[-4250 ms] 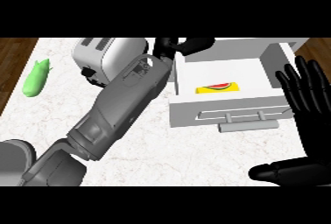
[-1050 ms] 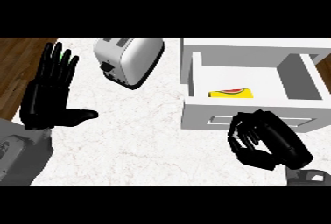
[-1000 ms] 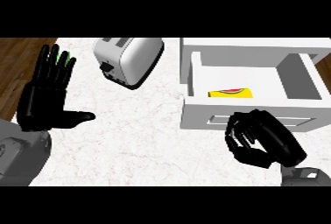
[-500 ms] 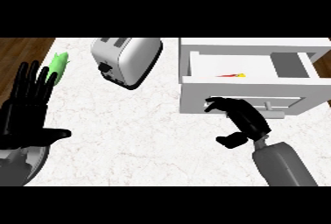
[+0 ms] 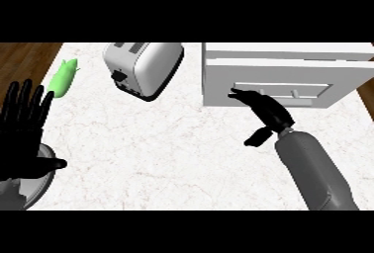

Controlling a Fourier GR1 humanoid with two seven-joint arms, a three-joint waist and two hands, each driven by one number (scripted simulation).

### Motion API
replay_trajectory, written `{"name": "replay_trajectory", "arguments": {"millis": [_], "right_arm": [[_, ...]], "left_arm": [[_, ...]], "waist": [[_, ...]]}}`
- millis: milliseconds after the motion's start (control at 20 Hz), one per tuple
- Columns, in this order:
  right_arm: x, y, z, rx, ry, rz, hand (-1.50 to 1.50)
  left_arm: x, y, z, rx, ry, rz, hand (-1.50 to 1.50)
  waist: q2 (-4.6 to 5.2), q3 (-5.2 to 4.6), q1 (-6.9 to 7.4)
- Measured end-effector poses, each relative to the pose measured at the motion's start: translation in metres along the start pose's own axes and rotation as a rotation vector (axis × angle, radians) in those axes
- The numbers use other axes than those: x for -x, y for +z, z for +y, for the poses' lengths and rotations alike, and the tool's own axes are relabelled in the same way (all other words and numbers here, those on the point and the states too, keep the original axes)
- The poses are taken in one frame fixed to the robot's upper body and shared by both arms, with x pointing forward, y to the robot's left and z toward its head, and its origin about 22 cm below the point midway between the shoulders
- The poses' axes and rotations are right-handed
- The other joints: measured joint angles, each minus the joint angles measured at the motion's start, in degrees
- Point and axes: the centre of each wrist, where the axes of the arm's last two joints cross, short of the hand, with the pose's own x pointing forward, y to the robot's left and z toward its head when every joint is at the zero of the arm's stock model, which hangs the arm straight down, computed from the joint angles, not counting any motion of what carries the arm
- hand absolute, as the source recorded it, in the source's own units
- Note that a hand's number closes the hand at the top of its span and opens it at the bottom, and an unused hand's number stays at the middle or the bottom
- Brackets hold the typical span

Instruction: Pick up the cup, place it into the drawer and close the drawer

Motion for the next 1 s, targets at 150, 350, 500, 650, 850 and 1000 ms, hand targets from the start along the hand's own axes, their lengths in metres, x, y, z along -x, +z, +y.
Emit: {"name": "replay_trajectory", "arguments": {"millis": [150,350,500,650,850,1000], "right_arm": [[0.011,-0.012,-0.009,0.003,-0.033,-0.004,-1.50],[0.025,-0.018,-0.023,-0.003,-0.052,-0.036,-1.50],[0.029,-0.024,-0.038,-0.026,-0.063,-0.046,-1.50],[0.035,-0.023,-0.048,-0.031,-0.070,-0.058,-1.50],[0.043,-0.021,-0.060,-0.051,-0.098,-0.069,-1.50],[0.045,-0.021,-0.061,-0.070,-0.136,-0.070,-1.50]], "left_arm": [[-0.002,-0.003,0.004,0.011,0.005,-0.001,-1.50],[-0.003,-0.005,0.010,0.016,0.010,-0.001,-1.50],[0.001,-0.007,0.009,0.025,0.016,0.000,-1.50],[0.002,-0.006,0.011,0.037,0.023,0.003,-1.50],[0.007,-0.004,0.007,0.054,0.023,-0.001,-1.50],[0.006,-0.008,0.007,0.059,0.019,-0.004,-1.50]], "waist": [[0.10,0.00,0.41],[-0.17,-0.17,0.87],[-0.14,-0.19,1.24],[-0.09,-0.20,1.94],[0.22,-0.16,2.87],[0.30,-0.09,2.94]]}}
